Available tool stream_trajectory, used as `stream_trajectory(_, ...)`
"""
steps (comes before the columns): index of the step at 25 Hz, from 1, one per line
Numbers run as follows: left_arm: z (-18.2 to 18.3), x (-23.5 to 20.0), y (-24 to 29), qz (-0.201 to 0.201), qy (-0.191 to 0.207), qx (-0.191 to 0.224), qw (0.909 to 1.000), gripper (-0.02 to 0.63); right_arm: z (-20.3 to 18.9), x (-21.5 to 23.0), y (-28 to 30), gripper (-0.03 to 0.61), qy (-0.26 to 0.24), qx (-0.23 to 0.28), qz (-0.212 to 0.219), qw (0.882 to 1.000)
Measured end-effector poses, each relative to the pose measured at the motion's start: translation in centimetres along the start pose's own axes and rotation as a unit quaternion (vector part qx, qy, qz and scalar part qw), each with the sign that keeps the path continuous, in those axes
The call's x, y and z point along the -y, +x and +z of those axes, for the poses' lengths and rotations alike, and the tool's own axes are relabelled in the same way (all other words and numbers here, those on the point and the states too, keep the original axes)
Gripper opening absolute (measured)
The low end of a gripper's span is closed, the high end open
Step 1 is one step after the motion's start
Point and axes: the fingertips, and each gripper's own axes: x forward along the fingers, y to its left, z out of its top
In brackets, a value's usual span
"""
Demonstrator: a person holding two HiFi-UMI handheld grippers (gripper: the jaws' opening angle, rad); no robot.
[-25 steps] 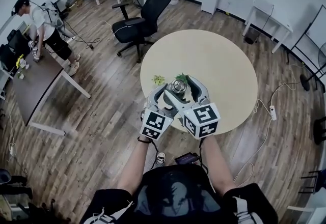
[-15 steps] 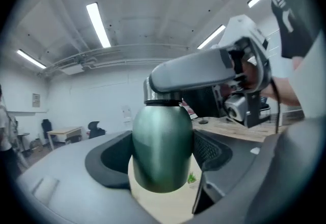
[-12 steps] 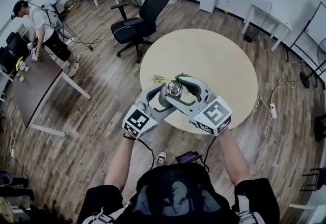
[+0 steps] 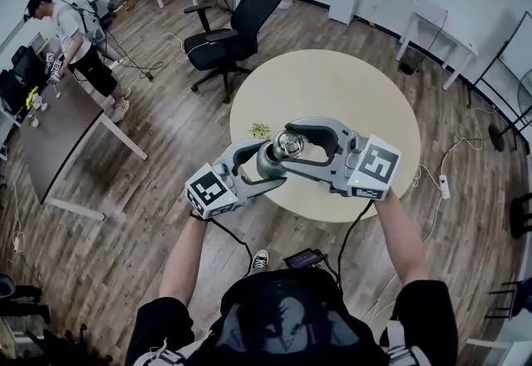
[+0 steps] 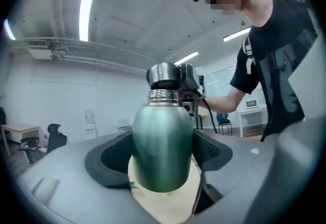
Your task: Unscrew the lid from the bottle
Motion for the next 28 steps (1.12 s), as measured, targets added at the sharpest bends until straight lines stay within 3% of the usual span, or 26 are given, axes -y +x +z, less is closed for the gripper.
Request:
stream_trajectory(4,-0.5,-3.0,-1.5,0.132,-0.013,0.013,0.9911,0.357,-1.0,2.6,-2.9,0.256,-0.001,0.019,-0.147,0.989)
stream_trajectory(8,0.0,-5.8,-3.4,0.250,-0.027,0.024,0.9675,0.357,-3.7,5.0,-5.8,0.256,0.020,0.032,-0.293,0.955)
stream_trajectory(11,0.1,-6.8,-4.1,0.312,-0.028,0.028,0.9493,0.357,-6.0,5.5,-6.9,0.256,0.021,0.028,-0.367,0.930)
stream_trajectory(15,0.1,-7.3,-3.8,0.356,-0.021,0.026,0.9340,0.357,-8.4,5.4,-7.5,0.256,0.025,0.023,-0.416,0.909)
stream_trajectory(19,-0.2,-7.0,-3.2,0.363,-0.023,0.018,0.9312,0.357,-10.0,5.3,-8.0,0.256,0.047,0.020,-0.441,0.896)
stream_trajectory(28,-0.6,-6.6,-3.2,0.363,-0.030,0.012,0.9311,0.358,-10.1,5.0,-8.4,0.255,0.050,0.009,-0.448,0.893)
